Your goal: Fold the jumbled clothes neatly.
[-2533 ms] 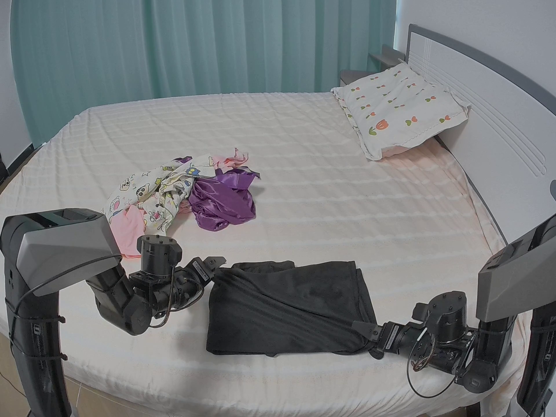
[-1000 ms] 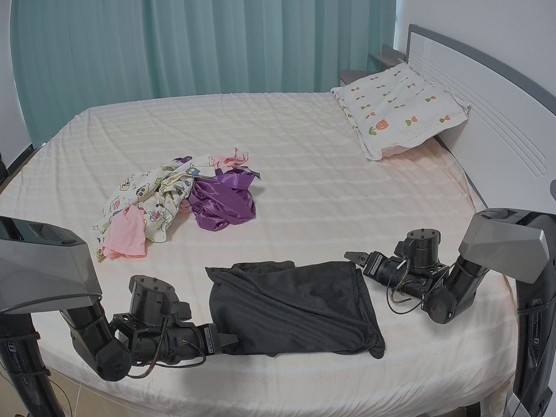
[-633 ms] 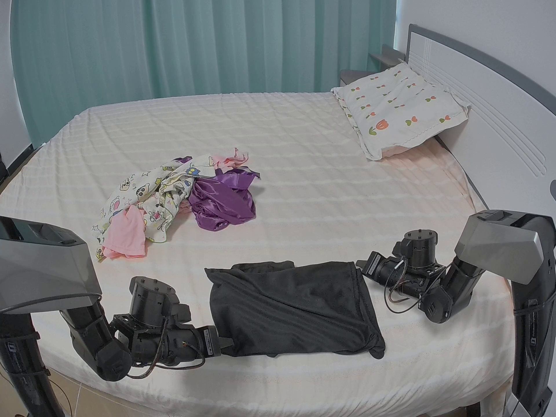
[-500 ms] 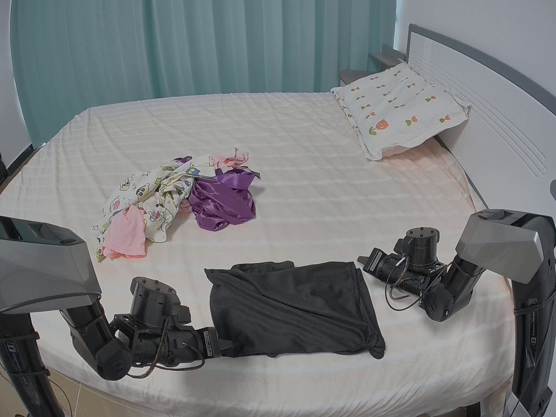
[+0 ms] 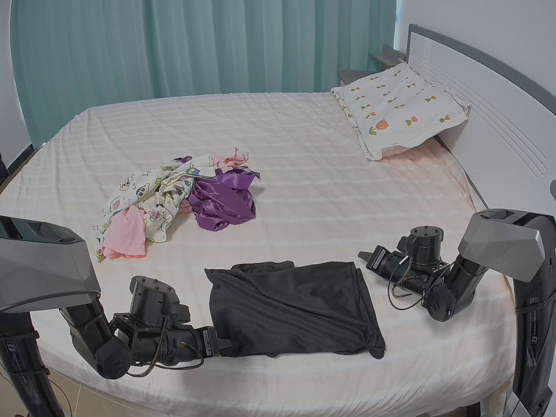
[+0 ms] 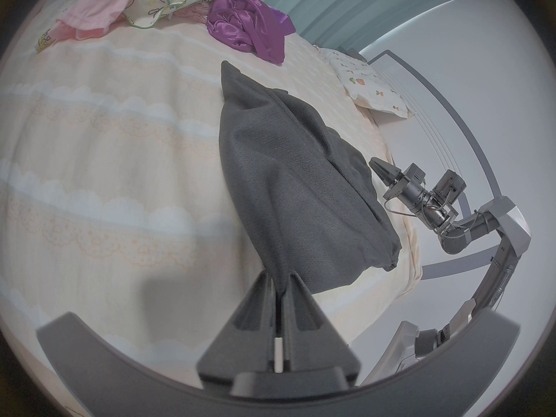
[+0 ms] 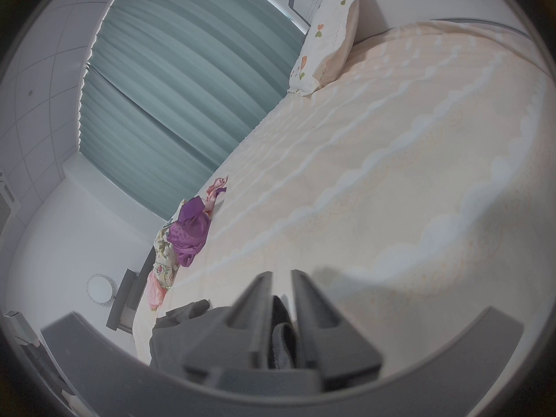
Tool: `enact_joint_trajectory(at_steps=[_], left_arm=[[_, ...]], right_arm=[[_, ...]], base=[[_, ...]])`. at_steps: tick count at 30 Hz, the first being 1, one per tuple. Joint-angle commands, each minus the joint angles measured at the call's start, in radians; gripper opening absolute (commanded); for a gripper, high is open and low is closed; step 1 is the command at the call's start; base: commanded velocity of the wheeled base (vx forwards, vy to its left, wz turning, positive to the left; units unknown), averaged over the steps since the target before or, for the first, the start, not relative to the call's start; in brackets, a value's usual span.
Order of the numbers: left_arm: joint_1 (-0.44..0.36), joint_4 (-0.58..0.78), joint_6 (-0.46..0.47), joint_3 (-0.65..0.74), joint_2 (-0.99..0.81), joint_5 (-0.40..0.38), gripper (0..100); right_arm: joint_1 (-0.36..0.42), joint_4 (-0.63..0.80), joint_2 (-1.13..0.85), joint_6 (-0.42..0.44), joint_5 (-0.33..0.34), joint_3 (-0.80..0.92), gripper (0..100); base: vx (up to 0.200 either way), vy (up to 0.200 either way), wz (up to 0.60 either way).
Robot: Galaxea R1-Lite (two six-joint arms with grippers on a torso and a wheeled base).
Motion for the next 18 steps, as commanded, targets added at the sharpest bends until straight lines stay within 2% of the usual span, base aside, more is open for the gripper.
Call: enact_joint_trajectory(at_steps=[1,12,18], left_arm=[[0.002,0.000,-0.001,0.000,0.004,0.000,0],[0.002,0.000,-0.001,-0.003,0.007,0.000,0],[0.002,0.000,-0.001,-0.003,0.008,0.000,0]], right_arm=[[0.006,-0.009,-0.004,0.000,0.001,0.012,100],[0.058,-0.007,0.033,-0.016,0.000,-0.002,100],[0.057,-0.007,0.040,-0.017,0.000,-0.019,100]], base=[[0.000,0.000,0.00],[0.000,0.000,0.00],[0.000,0.000,0.00]])
